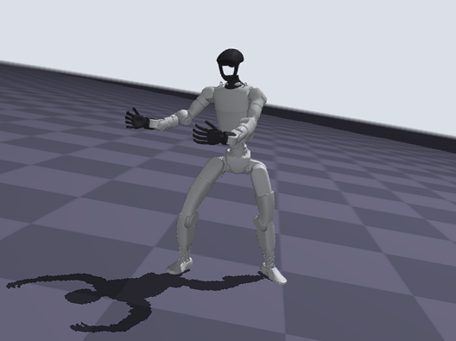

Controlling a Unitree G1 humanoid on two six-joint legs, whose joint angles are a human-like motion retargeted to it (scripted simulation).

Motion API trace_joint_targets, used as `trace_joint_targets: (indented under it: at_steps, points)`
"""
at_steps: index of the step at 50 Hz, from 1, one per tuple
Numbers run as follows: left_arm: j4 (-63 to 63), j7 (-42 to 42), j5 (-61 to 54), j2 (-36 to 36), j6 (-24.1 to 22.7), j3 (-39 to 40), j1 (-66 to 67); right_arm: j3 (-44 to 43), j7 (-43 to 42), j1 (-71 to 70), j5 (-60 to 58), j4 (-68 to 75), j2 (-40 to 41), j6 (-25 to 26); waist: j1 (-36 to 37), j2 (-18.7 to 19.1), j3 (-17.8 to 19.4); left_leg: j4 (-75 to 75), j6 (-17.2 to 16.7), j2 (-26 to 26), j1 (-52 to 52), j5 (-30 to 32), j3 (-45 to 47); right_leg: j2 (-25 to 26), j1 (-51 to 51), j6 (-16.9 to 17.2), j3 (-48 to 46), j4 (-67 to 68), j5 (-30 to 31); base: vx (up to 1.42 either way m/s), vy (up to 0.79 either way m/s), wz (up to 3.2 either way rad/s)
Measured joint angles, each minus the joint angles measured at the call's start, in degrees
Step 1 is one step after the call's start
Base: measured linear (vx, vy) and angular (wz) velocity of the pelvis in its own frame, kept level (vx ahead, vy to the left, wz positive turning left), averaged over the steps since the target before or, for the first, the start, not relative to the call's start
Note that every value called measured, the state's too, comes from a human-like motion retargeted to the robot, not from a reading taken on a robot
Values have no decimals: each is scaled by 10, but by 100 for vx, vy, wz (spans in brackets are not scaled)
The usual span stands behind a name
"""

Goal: Kungfu

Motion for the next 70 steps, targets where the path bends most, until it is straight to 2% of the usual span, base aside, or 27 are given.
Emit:
trace_joint_targets:
  at_steps: [2, 5, 7, 10, 13, 15, 17, 20, 23, 28, 33, 40, 47, 50, 53, 58, 60, 63, 65, 67, 70]
  points:
    - [-27, -39, -24, 11, 32, -15, 95, -6, 78, 96, 53, -87, 40, 54, 17, -2, -13, -7, 1, -9, -3, -1, -1, -6, -4, -1, 2, 10, -9, 7, 5, 49]
    - [-57, -67, -30, 11, 37, -67, 276, 7, 154, 269, 120, -203, 112, 98, 53, -9, -30, -8, -2, -15, -15, -5, -17, -16, -7, -2, 0, 25, -24, 10, 6, 53]
    - [-82, -104, -28, -11, 56, -80, 416, 27, 175, 397, 140, -278, 178, 108, 85, -10, -35, -7, -13, -12, -23, -5, -23, -23, -3, 1, -8, 34, -33, 13, 8, 55]
    - [-116, -143, -67, -72, 103, -53, 618, 60, 203, 564, 120, -370, 297, 118, 121, -10, -40, -5, -29, -12, -37, -4, -42, -34, 5, 8, -19, 41, -43, 21, 21, 61]
    - [-163, -118, -134, -135, 113, -3, 768, 60, 217, 684, 87, -421, 414, 105, 151, -17, -55, -7, -29, -31, -59, -1, -66, -59, 12, 24, -27, 36, -35, 11, 20, 78]
    - [-200, -76, -161, -177, 97, 27, 841, 87, 198, 739, 139, -437, 435, 79, 167, -30, -64, -7, -29, -35, -64, 0, -76, -65, 27, 33, -34, 26, -27, 15, 10, 46]
    - [-227, -46, -183, -214, 85, 65, 877, 100, 194, 763, 185, -451, 416, 62, 185, -36, -71, -7, -29, -34, -61, 1, -82, -66, 45, 40, -39, 13, -18, 18, 35, 26]
    - [-251, -11, -227, -230, 69, 80, 888, 108, 221, 767, 158, -457, 379, 78, 211, -38, -80, -8, -29, -43, -61, 3, -94, -78, 67, 49, -45, -7, 3, 10, 40, 42]
    - [-268, -24, -225, -207, 82, 72, 876, 101, 224, 749, 107, -448, 353, 104, 232, -47, -93, -9, -29, -53, -70, 1, -112, -89, 84, 58, -51, -22, 18, 6, 25, 55]
    - [-290, -54, -190, -183, 98, 54, 826, 87, 205, 721, 92, -449, 341, 81, 267, -62, -99, -8, -29, -55, -78, 0, -132, -89, 118, 63, -67, -49, 41, 3, 16, 34]
    - [-315, -22, -155, -170, 44, 28, 752, 78, 199, 710, 84, -449, 315, 71, 289, -70, -88, 0, -29, -49, -81, 0, -141, -83, 148, 66, -82, -74, 58, -1, 14, 15]
    - [-381, -11, 11, -114, -23, 21, 616, 31, 194, 699, 58, -428, 251, 64, 301, -76, -76, 19, -29, -39, -102, 4, -152, -85, 164, 68, -99, -92, 64, -5, 7, 17]
    - [-424, 1, 100, -4, -70, 25, 395, -69, 147, 693, -63, -389, 190, 25, 300, -76, -73, 71, -29, 16, -163, 27, -160, -59, 199, 78, -152, -133, 85, -4, -12, 25]
    - [-435, 34, 156, 44, -112, -12, 278, -130, 122, 692, -144, -336, 164, 5, 295, -75, -70, 117, -19, 46, -209, 42, -131, -43, 215, 81, -172, -165, 111, -4, 0, 61]
    - [-443, 73, 216, 77, -147, -69, 167, -184, 81, 698, -175, -252, 132, -12, 286, -68, -71, 158, 7, 60, -258, 45, -112, -34, 240, 89, -198, -200, 142, 0, 20, 95]
    - [-467, 96, 275, 142, -163, -129, 32, -251, 19, 696, -189, -64, 87, -35, 293, -42, -75, 242, 37, 68, -331, 4, -153, -17, 305, 99, -252, -264, 193, 12, 40, 85]
    - [-480, 96, 291, 178, -167, -126, 7, -266, -21, 674, -214, 13, 97, -41, 310, -42, -83, 271, 43, 62, -346, -21, -167, -18, 328, 103, -264, -288, 214, 26, 42, 59]
    - [-496, 130, 288, 237, -187, -110, -9, -271, -64, 617, -201, 101, 156, -47, 351, -55, -99, 316, 44, 49, -367, -59, -182, -27, 358, 108, -282, -321, 244, 31, 48, 53]
    - [-496, 155, 278, 263, -209, -94, -20, -248, -50, 577, -138, 144, 199, -41, 386, -64, -109, 348, 49, 41, -384, -85, -190, -28, 378, 108, -295, -344, 262, 26, 56, 50]
    - [-490, 170, 270, 277, -228, -75, -31, -192, -13, 527, -60, 177, 236, -7, 422, -73, -117, 380, 57, 32, -399, -115, -197, -25, 393, 105, -304, -367, 278, 21, 58, 46]
    - [-483, 175, 281, 293, -228, -31, -34, -77, 44, 424, 18, 215, 284, 104, 461, -96, -123, 413, 73, 13, -408, -155, -191, -32, 405, 92, -300, -395, 295, 17, 50, 31]
